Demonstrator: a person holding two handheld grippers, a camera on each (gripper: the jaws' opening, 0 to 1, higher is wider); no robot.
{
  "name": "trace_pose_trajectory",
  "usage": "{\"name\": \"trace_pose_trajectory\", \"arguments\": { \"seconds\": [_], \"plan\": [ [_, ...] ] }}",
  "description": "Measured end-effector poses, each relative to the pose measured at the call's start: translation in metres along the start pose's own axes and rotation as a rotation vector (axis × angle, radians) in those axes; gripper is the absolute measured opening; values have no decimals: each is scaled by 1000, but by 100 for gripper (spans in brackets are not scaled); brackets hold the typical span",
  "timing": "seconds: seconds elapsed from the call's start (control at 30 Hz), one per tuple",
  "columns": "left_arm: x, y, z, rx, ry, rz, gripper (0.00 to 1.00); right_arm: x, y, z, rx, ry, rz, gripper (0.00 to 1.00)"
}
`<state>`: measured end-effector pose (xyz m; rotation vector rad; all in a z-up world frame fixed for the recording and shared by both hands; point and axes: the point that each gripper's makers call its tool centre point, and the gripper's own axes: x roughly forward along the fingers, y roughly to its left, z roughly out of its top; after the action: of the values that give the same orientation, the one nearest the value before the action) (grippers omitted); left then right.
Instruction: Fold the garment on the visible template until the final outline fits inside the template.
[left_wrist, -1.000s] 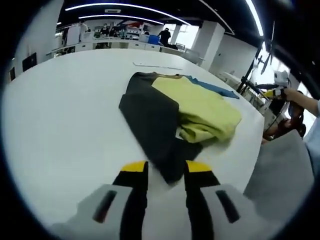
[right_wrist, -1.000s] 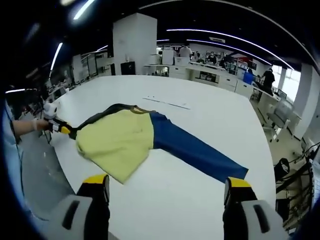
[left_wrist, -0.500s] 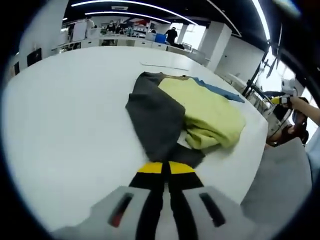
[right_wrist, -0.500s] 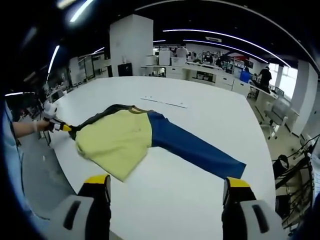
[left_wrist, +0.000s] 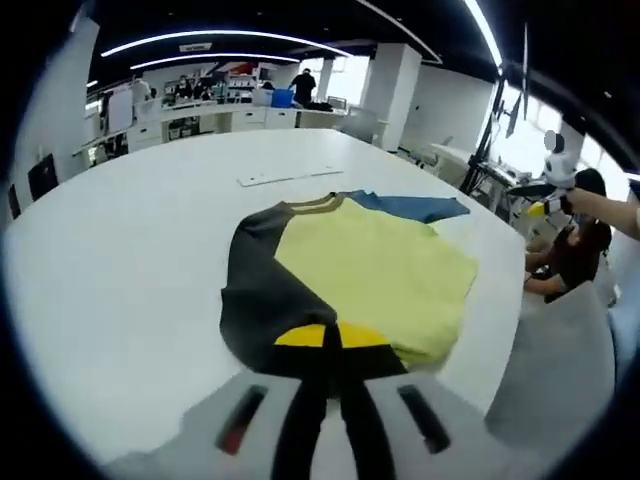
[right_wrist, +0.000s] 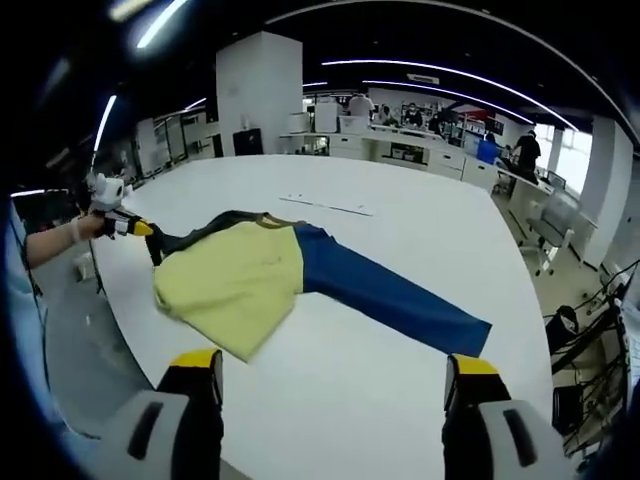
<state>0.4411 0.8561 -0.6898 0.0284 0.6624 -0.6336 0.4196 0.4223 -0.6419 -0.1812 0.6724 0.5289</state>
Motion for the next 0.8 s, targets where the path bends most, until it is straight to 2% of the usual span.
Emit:
{"name": "trace_pose_trajectory", "arguments": {
  "seconds": [0.13, 0.37, 0.6, 0.8],
  "plan": [
    [20, -12, 1, 17, 19, -37, 0, -6, -3, -3, 8, 0, -8, 92],
    [44, -29, -15, 21, 71, -82, 0, -12, -7, -9, 23, 4, -24, 92],
    [56, -39, -25, 15, 98, -100, 1, -11, -6, -13, 33, 8, -24, 91],
    [59, -45, -29, 21, 95, -111, 9, -8, -3, -12, 37, 6, -18, 91]
  ]
}}
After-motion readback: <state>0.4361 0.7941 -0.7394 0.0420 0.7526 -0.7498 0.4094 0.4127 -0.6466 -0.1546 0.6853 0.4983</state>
